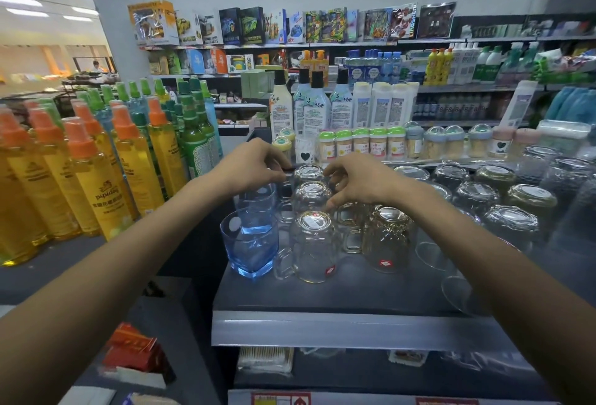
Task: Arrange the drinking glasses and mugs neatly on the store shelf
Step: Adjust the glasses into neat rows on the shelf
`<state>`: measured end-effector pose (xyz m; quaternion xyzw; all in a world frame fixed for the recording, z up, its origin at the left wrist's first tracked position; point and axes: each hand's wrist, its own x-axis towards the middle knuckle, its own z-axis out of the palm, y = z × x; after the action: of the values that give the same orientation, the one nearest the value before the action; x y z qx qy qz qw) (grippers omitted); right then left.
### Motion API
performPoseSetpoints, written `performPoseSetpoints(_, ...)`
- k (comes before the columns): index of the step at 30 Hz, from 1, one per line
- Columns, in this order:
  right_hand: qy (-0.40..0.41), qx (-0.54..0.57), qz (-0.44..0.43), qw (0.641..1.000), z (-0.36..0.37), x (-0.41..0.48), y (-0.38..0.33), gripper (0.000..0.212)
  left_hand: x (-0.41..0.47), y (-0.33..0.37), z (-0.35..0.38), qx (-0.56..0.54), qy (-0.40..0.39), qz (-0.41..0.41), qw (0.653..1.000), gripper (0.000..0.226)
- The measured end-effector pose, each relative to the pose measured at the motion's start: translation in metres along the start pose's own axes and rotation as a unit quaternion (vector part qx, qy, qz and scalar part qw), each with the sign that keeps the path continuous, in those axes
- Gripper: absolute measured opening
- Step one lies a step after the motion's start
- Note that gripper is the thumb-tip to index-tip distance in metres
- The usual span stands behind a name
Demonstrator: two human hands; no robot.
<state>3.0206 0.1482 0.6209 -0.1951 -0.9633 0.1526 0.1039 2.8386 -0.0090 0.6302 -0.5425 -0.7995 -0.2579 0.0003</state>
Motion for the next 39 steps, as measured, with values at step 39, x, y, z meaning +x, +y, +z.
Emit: performPoseSetpoints(39, 0.039, -0.023, -0.032, 0.998, -0.013, -0.037, -0.018, 0.070, -0.031, 0.029, 0.009, 0.063, 0.034, 0.038, 0.997, 0.046)
